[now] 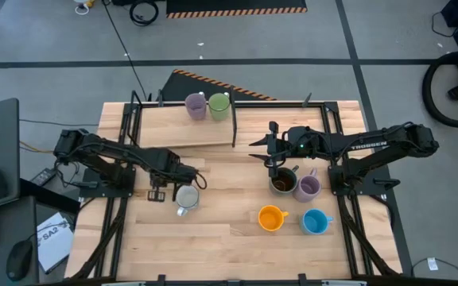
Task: Place coffee mugs
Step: Put the light blue mug on the shelf
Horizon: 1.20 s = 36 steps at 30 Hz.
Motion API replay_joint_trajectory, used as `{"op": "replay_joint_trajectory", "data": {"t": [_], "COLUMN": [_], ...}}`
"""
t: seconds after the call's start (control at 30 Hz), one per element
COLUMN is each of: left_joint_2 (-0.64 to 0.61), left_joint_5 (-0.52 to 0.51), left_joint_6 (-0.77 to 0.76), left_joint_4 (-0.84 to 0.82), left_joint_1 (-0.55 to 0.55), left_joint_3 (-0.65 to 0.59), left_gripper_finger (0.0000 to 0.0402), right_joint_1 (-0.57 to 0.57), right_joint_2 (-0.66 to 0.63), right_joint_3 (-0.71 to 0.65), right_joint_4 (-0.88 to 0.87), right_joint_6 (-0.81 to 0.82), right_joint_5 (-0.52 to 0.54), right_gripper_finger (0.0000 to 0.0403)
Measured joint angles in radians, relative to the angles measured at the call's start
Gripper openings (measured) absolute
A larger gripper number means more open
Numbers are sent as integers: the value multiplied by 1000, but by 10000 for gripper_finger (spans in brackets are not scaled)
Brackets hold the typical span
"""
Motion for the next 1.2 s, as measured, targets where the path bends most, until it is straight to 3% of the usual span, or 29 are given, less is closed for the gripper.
{"op": "replay_joint_trajectory", "data": {"t": [0.23, 0.53, 1.07, 1.2], "left_joint_2": [-60, -133, -157, -157], "left_joint_5": [-92, -357, -376, -287], "left_joint_6": [204, 519, 820, 911], "left_joint_4": [-6, -37, 150, 138], "left_joint_1": [23, 85, 443, 520], "left_joint_3": [6, 6, 6, 5], "left_gripper_finger": [40, 40, 40, 40], "right_joint_1": [0, 0, 0, 0], "right_joint_2": [0, 0, 0, 0], "right_joint_3": [0, 0, 0, 0], "right_joint_4": [0, -1, -3, -6], "right_joint_6": [-2, -3, 30, 39], "right_joint_5": [0, 0, 0, 0], "right_gripper_finger": [158, 158, 158, 158]}}
